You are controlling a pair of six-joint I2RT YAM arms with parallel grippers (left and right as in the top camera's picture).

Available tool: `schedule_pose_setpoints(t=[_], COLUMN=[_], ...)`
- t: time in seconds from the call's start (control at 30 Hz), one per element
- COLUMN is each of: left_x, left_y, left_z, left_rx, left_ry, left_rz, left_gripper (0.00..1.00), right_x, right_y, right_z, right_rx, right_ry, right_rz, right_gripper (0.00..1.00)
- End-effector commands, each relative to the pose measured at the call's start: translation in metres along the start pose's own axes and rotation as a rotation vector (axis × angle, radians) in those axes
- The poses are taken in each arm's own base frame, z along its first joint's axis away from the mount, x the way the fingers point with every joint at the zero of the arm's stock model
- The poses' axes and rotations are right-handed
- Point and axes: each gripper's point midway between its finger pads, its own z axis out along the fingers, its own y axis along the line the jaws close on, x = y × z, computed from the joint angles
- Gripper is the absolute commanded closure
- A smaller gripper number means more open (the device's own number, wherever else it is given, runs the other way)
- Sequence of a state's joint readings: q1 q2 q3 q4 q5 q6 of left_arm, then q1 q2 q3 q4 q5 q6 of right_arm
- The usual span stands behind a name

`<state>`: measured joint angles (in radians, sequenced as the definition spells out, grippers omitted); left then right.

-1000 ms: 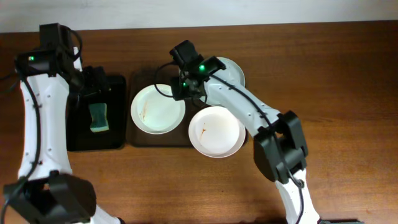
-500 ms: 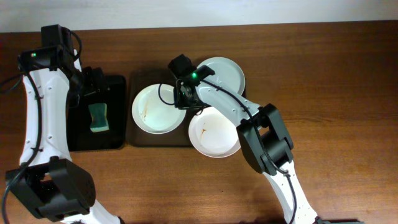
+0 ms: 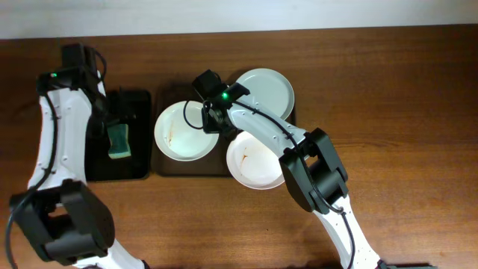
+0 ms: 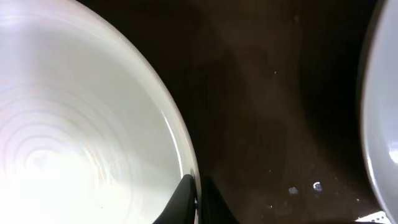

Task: Clean dirty plates on tray and stack at the side
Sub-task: 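Grasp the green sponge with left gripper, a plate rim with right, then scrub the left white plate with the sponge while the right gripper holds it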

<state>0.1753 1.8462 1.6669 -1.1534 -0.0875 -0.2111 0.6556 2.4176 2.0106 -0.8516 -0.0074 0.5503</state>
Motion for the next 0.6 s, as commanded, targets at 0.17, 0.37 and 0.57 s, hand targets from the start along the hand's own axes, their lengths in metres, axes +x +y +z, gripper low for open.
schedule_pose_setpoints(t=[0.17, 0.37, 0.57], left_x=[0.022, 0.019, 0.032], left_y=[0.011, 0.018, 0.018], left_z=[0.079, 0.090, 0.110], left_rx=[-0.074, -0.106, -0.110], left_ry=[-0.031, -0.067, -0.028], left_rz=[-0.022, 0.020, 0.098], left_gripper=[0.37, 0.43, 0.44], right_x=[0.003, 0.003, 0.002], right_y=[-0.009, -0.009, -0.008], right_z=[0.012, 0.012, 0.012], right_rx=[0.053, 0.053, 0.052], right_ry=[0.001, 0.001, -0.003], right_rz=[0.000, 0.000, 0.000], right_gripper=[0.96, 0.96, 0.96])
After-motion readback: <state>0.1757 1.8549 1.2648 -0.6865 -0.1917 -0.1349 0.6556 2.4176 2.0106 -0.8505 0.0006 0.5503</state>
